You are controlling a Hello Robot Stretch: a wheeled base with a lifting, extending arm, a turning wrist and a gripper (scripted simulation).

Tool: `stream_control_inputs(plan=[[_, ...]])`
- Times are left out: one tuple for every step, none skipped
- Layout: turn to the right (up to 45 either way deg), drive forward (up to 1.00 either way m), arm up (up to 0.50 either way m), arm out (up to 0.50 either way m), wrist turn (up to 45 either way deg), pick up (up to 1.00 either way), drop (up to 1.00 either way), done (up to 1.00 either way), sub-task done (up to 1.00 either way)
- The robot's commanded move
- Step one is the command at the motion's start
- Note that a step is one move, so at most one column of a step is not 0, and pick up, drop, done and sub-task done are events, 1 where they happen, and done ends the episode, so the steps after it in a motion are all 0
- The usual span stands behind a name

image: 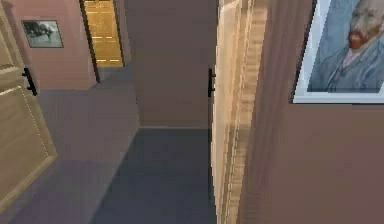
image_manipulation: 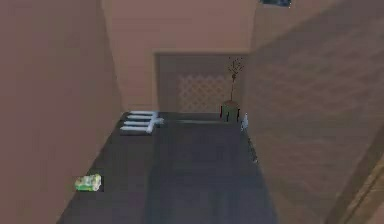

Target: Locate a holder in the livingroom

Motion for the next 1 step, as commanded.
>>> stream_control_inputs(plan=[[0.0, 0.40, 0.00, 0.00, 0.0, 0.00, 0.00, 0.00, 0.00]])
